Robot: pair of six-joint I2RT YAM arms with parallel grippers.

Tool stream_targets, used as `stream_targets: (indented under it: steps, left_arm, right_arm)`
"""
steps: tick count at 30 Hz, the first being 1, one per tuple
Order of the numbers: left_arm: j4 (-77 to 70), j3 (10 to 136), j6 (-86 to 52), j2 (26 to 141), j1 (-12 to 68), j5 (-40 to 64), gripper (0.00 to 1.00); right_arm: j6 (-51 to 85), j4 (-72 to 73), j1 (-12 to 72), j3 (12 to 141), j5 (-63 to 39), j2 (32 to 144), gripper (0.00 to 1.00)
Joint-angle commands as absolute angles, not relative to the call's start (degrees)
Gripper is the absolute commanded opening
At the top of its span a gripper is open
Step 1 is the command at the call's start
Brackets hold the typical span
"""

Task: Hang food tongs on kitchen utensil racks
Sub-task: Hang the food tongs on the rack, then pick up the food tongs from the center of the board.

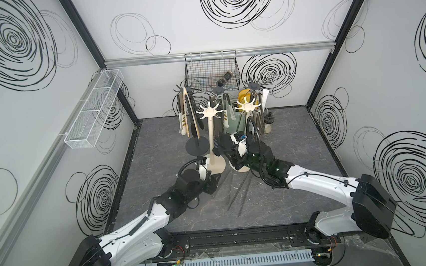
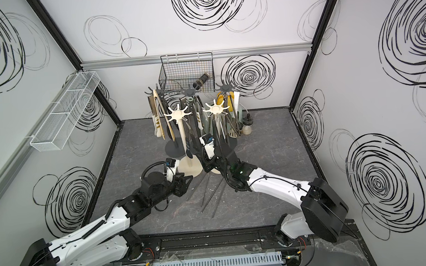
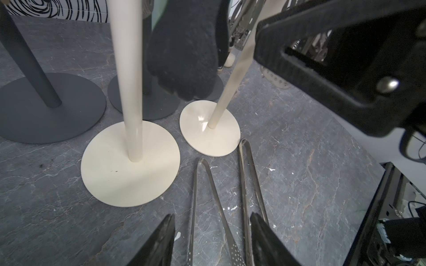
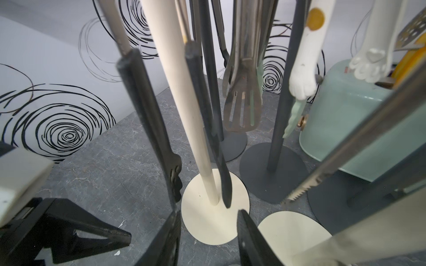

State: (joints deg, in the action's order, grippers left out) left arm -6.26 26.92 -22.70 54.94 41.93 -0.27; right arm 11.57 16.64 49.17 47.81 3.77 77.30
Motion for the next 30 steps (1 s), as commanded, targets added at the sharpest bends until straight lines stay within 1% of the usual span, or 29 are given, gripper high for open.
stream_targets:
  steps: [1,6,13,18,20,24,27,30]
  left_arm:
    - [-5.6,29.3,-21.7,54.0,44.3,-3.1,0.56]
    - [-2.5,31.1,-21.6,55.9,48.0,-5.2,0.56]
    - [7.2,38.1,-23.3,64.4,53.3,-7.6,0.53]
    - [17.5,46.8,-24.2,75.1,56.5,-11.5,0.52]
    - [21.9,50.5,-25.9,79.8,57.3,-13.3,0.52]
    - [29.0,57.9,-26.6,90.0,58.1,-13.2,0.52]
    - [32.5,62.4,-27.5,96.2,58.5,-13.2,0.52]
    - [33.9,65.1,-28.8,99.8,58.7,-13.2,0.51]
  right_arm:
    - [9.7,15.2,50.1,45.5,1.8,73.4,0.46]
    - [8.6,11.8,50.4,41.8,1.1,67.5,0.47]
    - [8.4,7.5,50.4,35.3,2.9,55.8,0.47]
    - [9.2,4.7,50.3,30.5,7.2,45.6,0.47]
    - [9.3,2.6,50.1,29.3,8.7,41.4,0.48]
    - [9.6,-2.3,49.1,28.2,10.8,34.4,0.51]
    - [11.2,-2.5,48.9,27.1,11.4,30.9,0.52]
    - [11.8,-2.5,48.8,26.6,11.9,29.5,0.52]
